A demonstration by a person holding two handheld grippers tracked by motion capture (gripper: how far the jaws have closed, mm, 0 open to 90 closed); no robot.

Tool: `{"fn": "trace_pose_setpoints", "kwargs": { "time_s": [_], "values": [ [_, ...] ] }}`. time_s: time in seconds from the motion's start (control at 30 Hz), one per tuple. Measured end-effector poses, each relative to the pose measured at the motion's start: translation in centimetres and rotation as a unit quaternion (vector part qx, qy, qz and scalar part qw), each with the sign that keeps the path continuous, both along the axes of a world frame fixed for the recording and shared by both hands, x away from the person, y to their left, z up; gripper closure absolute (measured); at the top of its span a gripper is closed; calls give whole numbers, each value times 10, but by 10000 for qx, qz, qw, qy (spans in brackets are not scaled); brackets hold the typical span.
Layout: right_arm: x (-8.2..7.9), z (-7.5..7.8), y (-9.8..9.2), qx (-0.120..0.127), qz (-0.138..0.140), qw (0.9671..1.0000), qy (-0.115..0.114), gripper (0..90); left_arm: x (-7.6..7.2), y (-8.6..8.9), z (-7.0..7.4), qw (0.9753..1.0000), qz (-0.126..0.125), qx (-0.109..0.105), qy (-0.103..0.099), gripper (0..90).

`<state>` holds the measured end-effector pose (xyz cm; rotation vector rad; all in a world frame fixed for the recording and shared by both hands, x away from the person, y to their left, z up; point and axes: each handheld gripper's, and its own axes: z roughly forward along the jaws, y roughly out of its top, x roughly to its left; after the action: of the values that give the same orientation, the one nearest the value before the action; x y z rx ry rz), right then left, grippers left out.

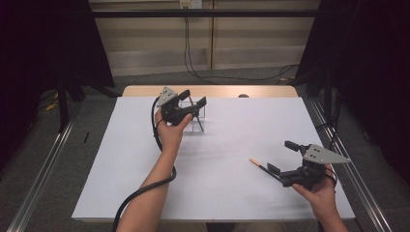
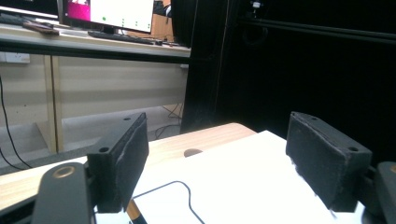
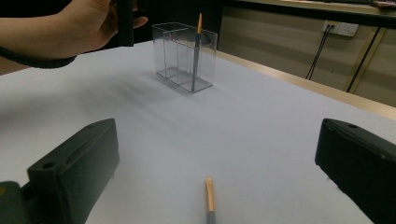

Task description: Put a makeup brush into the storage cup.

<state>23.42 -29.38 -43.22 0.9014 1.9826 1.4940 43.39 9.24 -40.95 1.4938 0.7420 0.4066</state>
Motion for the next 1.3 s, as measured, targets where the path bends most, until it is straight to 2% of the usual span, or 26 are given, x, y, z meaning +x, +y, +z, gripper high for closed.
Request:
{"fn": "trace_pose_setpoints", "kwargs": {
  "time_s": [0.1,0.13,0.17,0.37,0.57,0.63,0.73,0.93,1.07,1.2,1.3],
  "values": [
    [0,0,0,8,10,10000,-2,0,-2,3,0,9999,-97,-9,110,190],
    [0,0,0,2,9,10000,1,0,-4,4,0,9999,-123,-56,103,185],
    [0,0,1,4,11,10000,2,0,-5,5,1,9999,-155,-11,72,182],
    [0,0,1,-15,25,10000,10,0,-12,11,1,9993,-315,-136,124,138],
    [0,0,1,-12,28,10000,13,0,-21,19,2,9988,-480,-58,5,96],
    [0,-1,2,-15,18,10000,22,0,-23,19,2,9987,-497,-120,33,83],
    [0,-1,2,-12,17,10000,36,0,-26,23,2,9983,-580,-49,7,68],
    [1,-2,2,-15,27,10000,39,0,-32,31,2,9979,-647,-44,55,47],
    [1,-2,3,-32,35,10000,39,0,-33,38,2,9974,-685,-174,107,19],
    [1,-2,4,-44,41,10000,43,0,-37,45,0,9961,-876,-88,49,0],
    [1,-3,4,-40,40,10000,49,0,-41,49,0,9959,-902,-1,-18,0]
  ]
}}
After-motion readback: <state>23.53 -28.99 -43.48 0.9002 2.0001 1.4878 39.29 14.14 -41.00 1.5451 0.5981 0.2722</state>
